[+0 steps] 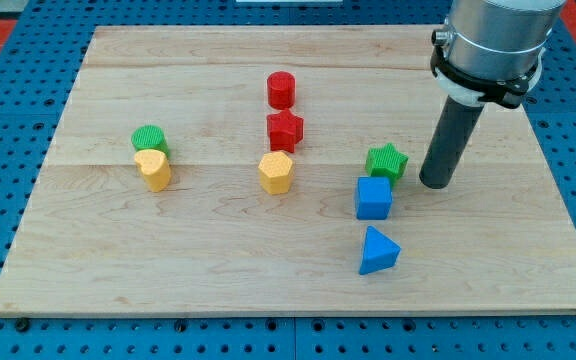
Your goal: Push the green star to blue cube
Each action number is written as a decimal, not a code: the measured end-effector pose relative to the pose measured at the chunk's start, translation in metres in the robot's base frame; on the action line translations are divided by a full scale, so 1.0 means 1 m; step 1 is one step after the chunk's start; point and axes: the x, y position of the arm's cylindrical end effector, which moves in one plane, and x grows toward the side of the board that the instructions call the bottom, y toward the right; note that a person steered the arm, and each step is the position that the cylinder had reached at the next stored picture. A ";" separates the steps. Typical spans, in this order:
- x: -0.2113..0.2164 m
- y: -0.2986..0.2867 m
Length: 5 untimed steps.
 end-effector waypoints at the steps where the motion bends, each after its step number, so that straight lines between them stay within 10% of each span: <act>1: -0.011 -0.001; 5: 0.013 0.017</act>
